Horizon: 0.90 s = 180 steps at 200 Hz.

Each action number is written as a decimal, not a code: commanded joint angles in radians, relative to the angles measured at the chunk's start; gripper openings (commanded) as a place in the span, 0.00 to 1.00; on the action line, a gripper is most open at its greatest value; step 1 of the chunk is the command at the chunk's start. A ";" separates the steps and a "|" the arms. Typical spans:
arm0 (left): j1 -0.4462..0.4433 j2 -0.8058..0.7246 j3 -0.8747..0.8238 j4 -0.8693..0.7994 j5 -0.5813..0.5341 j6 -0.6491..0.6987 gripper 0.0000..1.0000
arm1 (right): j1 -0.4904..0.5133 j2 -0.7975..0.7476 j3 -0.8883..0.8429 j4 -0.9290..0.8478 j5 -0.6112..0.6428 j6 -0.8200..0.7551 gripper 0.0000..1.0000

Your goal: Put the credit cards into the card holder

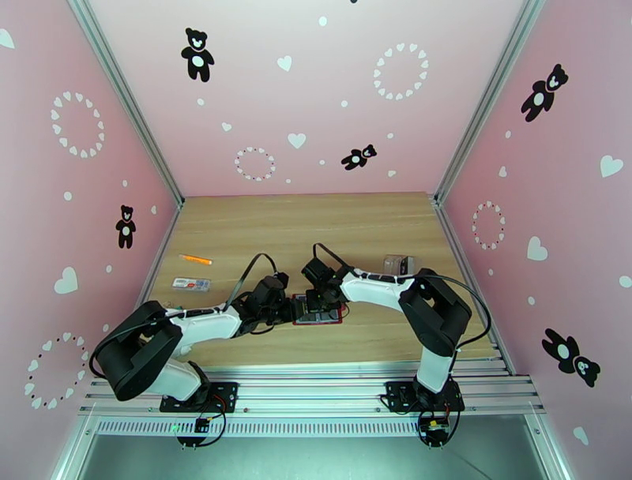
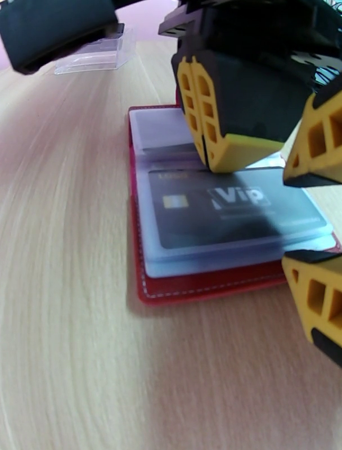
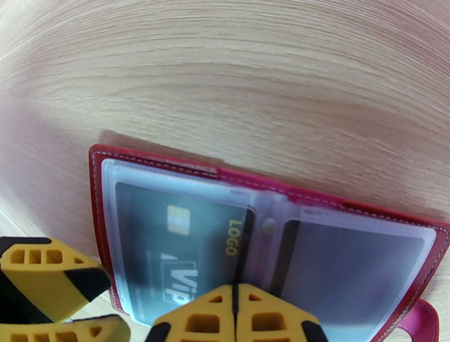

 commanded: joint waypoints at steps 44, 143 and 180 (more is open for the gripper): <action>-0.014 0.018 0.029 0.027 0.018 0.007 0.35 | 0.002 0.034 -0.018 0.011 -0.003 -0.002 0.03; -0.022 0.020 0.038 0.034 0.023 0.002 0.35 | 0.002 0.028 -0.020 0.017 -0.008 0.001 0.03; -0.027 0.018 0.029 0.034 0.017 -0.002 0.35 | 0.002 0.033 -0.021 0.020 -0.011 0.001 0.03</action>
